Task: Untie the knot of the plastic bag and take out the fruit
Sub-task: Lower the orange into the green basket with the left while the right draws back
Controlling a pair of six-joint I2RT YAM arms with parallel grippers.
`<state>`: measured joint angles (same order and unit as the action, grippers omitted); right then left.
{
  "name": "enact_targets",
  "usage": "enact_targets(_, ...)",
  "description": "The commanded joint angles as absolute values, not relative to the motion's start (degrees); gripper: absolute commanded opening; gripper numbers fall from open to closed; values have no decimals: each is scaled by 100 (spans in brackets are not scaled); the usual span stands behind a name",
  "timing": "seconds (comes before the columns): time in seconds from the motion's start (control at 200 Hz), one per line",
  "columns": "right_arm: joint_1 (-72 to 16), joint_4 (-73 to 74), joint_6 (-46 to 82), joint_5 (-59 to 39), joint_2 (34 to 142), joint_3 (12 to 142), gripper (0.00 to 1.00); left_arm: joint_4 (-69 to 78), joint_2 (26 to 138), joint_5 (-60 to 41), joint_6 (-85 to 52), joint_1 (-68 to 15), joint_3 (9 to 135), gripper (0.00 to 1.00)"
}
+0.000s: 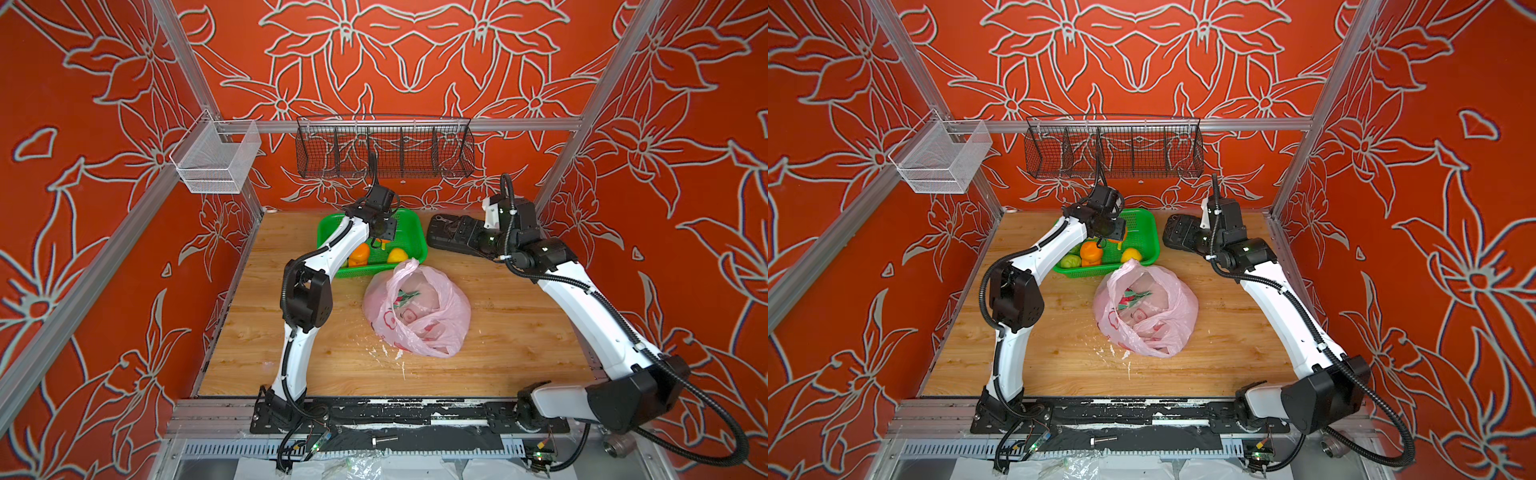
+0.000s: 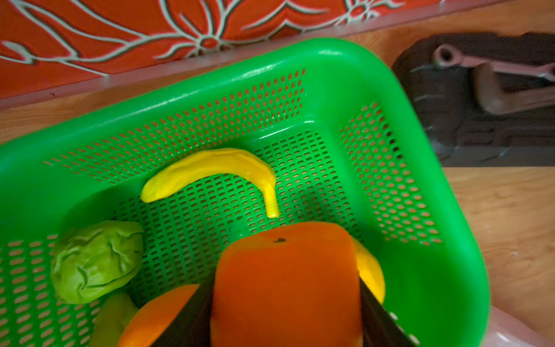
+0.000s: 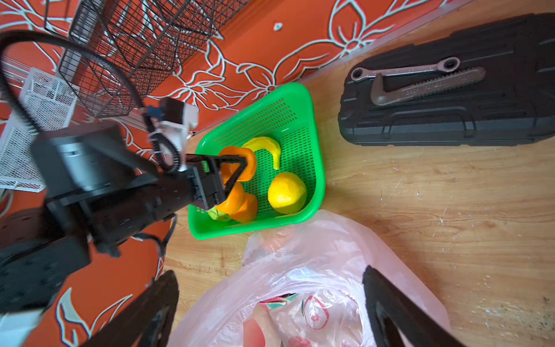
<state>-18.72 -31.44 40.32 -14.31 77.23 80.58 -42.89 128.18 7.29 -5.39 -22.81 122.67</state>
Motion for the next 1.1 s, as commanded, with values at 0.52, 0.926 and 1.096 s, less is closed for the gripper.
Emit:
enact_targets(0.52,-1903,-3322,4196,-1276,8042,8415,97,-5091,14331,1099,237,-2121,13547,45)
enact_targets(0.926,-2064,-3226,4373,-1126,8280,8598,97,-4794,13808,474,-145,-2083,13052,77)
enact_targets(1.096,-2140,-3182,4241,-1022,8213,8553,97,-4697,13381,249,-374,-2081,12975,79)
